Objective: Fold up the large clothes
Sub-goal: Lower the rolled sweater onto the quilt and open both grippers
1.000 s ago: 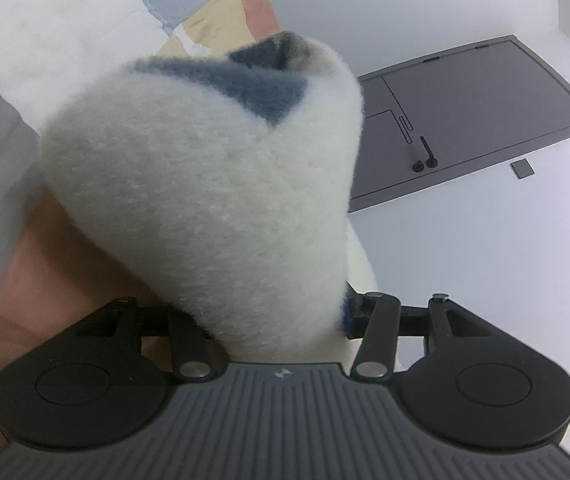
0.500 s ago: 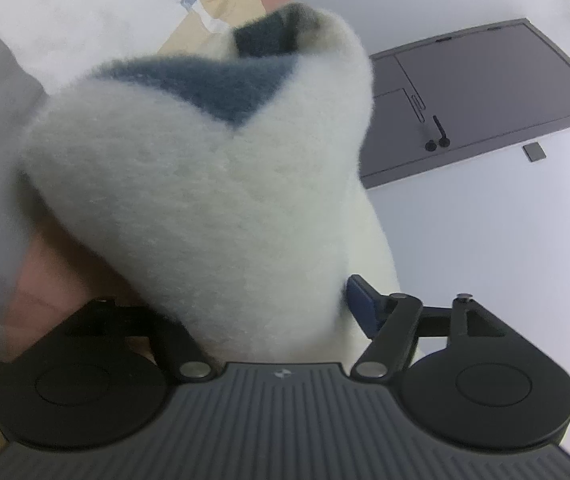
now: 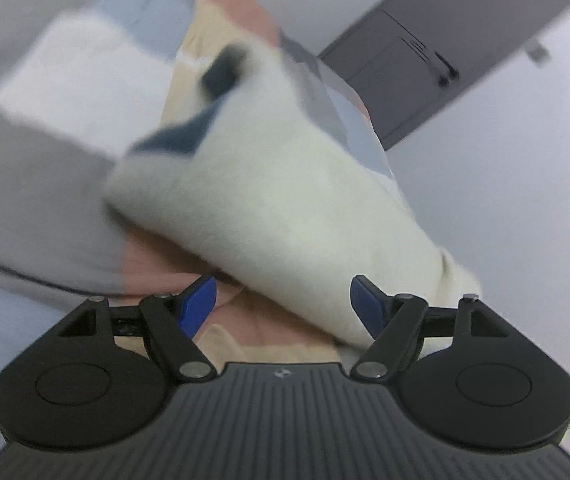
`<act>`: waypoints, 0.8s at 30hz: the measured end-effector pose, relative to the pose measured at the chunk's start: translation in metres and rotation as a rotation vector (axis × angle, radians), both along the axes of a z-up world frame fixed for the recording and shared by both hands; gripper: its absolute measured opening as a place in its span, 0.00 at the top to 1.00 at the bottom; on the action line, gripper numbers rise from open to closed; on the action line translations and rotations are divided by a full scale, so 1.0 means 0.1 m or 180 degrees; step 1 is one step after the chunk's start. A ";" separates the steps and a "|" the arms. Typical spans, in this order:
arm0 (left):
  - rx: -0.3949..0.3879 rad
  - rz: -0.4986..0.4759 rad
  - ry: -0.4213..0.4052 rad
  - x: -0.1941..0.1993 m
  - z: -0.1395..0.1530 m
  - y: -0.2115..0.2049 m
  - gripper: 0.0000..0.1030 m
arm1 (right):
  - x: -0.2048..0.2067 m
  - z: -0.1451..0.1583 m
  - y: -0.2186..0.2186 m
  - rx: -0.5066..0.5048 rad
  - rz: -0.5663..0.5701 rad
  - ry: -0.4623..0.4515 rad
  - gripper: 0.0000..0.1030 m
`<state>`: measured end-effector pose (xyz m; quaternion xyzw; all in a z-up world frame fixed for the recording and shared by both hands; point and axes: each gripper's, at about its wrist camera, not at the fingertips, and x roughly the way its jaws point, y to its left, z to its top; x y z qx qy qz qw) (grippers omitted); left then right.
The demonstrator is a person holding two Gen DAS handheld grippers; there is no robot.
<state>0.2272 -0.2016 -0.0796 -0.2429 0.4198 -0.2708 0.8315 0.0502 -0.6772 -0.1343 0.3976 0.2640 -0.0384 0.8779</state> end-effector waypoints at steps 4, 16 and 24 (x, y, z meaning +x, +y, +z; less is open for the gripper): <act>0.0262 -0.0126 -0.0358 -0.24 0.50 -0.01 0.24 | -0.21 0.41 0.19 -0.0385 0.0157 -0.0088 0.36; 0.0836 -0.0355 -0.1603 -1.62 1.77 0.12 0.24 | -0.91 1.75 1.19 -0.1586 0.0332 -0.0809 0.35; 0.0874 -0.0255 -0.1854 -2.14 1.88 0.39 0.23 | -1.19 1.81 1.60 -0.1840 0.0380 -0.0920 0.35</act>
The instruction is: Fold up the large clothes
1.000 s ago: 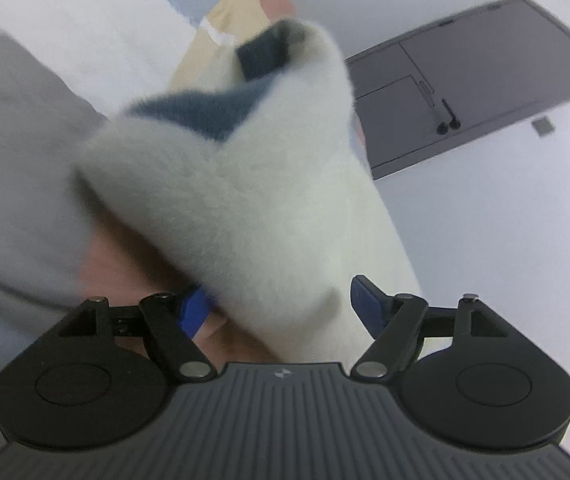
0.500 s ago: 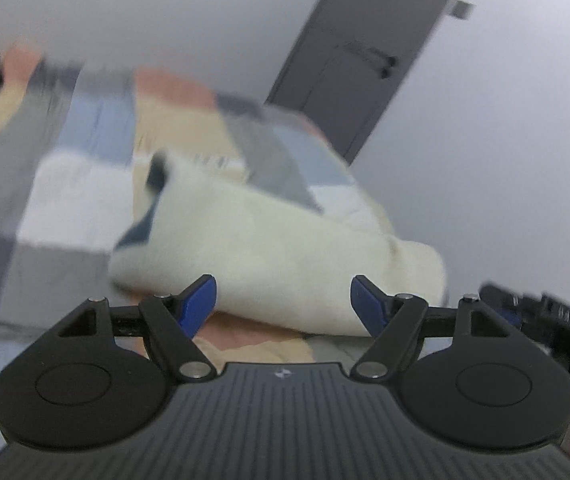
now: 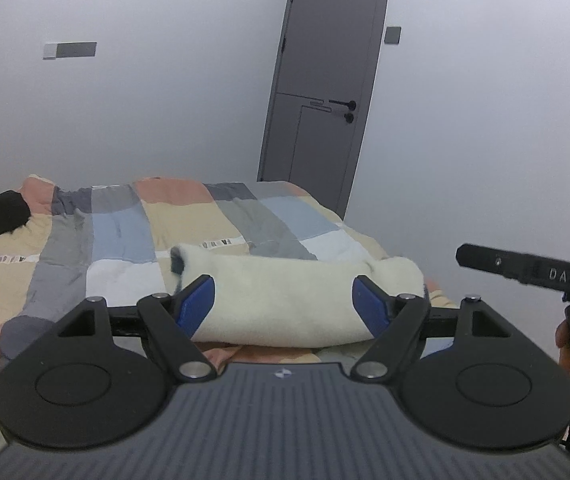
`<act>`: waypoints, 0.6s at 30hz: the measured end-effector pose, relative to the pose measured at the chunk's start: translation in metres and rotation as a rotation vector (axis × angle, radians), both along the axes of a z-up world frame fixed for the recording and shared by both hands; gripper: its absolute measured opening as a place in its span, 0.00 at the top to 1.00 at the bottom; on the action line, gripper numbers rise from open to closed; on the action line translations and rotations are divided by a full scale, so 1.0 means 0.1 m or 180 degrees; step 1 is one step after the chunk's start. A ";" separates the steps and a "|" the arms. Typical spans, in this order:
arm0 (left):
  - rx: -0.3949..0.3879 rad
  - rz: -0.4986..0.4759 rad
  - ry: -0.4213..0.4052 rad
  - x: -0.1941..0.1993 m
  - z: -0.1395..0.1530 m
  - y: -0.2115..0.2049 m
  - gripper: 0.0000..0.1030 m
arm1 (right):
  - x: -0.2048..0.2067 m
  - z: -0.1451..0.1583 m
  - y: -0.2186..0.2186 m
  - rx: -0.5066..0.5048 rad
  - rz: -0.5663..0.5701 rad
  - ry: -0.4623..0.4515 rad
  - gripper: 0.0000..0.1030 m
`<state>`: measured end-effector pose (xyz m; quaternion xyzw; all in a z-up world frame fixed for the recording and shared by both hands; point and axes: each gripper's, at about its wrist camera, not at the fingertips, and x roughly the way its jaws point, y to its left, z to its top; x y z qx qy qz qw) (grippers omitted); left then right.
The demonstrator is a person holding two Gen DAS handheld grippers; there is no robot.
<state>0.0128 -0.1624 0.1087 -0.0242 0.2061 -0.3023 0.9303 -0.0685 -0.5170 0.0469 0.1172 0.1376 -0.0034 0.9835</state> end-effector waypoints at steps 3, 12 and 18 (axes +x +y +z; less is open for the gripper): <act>0.0054 0.0088 -0.0061 -0.08 -0.03 0.06 0.23 | -0.11 -0.03 0.11 -0.0050 0.0027 0.0025 0.35; 0.0123 0.0143 -0.0140 -0.28 -0.12 0.21 0.21 | -0.28 -0.16 0.32 -0.0174 -0.0064 0.0155 0.35; 0.0165 0.0231 -0.0100 -0.31 -0.33 0.26 0.21 | -0.36 -0.25 0.39 -0.0180 -0.0179 0.0257 0.35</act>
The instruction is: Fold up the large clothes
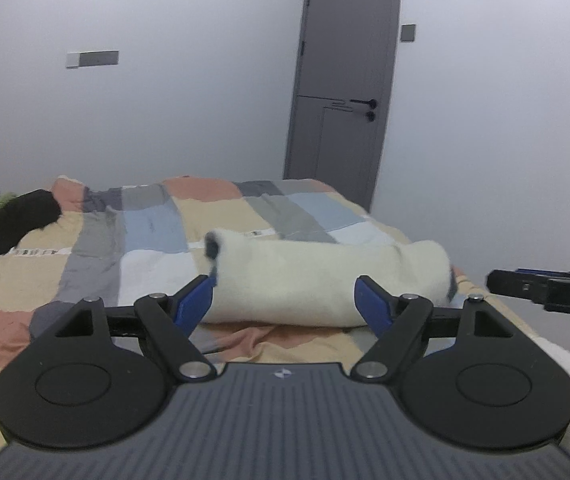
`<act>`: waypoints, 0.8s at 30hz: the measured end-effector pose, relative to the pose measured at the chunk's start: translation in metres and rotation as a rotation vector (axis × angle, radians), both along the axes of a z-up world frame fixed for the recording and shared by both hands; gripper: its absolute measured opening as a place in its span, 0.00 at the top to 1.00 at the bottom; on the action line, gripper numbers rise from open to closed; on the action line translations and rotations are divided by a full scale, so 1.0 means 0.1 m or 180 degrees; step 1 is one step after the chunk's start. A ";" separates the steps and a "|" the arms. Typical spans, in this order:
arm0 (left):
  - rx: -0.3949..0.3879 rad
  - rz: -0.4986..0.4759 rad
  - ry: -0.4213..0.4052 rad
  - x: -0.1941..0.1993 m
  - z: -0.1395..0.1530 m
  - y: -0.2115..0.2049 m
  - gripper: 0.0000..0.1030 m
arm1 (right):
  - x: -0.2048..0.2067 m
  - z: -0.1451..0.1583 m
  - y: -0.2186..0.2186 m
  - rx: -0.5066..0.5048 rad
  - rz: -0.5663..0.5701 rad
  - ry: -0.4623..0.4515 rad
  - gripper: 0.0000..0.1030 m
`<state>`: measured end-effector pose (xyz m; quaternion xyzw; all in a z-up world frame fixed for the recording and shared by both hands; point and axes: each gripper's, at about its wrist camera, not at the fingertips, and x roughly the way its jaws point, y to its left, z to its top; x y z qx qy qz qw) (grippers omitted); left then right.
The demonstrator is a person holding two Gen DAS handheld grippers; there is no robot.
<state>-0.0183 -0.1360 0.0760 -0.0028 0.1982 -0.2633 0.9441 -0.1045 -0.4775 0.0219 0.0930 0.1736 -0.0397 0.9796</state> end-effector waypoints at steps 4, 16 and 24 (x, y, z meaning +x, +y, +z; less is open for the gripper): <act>0.0015 -0.0057 0.0054 0.01 -0.08 0.01 0.19 | -0.01 -0.07 0.05 -0.0049 -0.0052 0.0055 0.35; 0.0014 -0.0066 0.0124 -0.02 -0.20 0.02 0.18 | -0.05 -0.21 0.15 -0.0026 -0.0079 0.0212 0.35; 0.0028 -0.0033 0.0083 -0.03 -0.22 0.01 0.16 | -0.10 -0.14 0.14 -0.0038 -0.0085 0.0198 0.36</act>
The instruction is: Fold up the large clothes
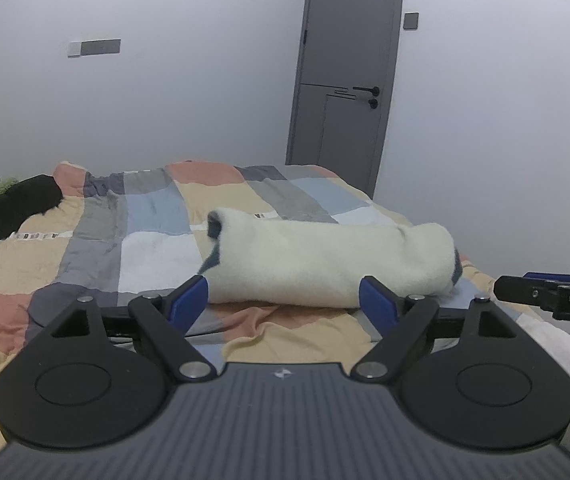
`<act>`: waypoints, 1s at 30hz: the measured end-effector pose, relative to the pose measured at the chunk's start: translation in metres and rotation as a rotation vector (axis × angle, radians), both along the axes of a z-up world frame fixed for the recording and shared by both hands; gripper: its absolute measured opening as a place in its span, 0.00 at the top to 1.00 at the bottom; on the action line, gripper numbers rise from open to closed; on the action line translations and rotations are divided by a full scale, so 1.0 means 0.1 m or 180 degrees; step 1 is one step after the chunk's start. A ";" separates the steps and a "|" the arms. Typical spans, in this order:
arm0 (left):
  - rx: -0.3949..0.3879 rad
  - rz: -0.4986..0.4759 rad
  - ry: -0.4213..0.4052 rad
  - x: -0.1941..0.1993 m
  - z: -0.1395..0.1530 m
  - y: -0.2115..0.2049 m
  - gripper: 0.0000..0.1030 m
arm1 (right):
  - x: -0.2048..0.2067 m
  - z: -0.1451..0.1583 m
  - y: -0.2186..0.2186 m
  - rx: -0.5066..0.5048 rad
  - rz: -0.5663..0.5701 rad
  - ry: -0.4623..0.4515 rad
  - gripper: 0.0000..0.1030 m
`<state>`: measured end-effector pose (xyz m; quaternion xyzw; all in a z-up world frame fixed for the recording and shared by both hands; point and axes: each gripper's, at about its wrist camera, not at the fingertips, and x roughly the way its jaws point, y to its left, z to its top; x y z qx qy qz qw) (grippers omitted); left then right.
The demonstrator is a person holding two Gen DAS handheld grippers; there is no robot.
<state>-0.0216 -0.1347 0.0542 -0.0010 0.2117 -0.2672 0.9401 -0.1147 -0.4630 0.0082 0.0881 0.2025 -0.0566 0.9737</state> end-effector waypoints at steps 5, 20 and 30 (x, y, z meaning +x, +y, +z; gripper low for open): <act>0.0015 -0.0033 0.0031 0.00 -0.03 -0.04 0.13 | 0.02 -0.03 0.00 0.0030 -0.0035 0.0063 0.36; -0.0041 0.0149 0.0127 0.09 -0.04 0.03 0.00 | 0.09 -0.07 0.04 -0.0138 -0.0163 0.0111 0.09; 0.0019 0.0200 0.0134 0.08 -0.04 0.02 0.00 | 0.12 -0.09 0.05 -0.0201 -0.0292 0.0156 0.09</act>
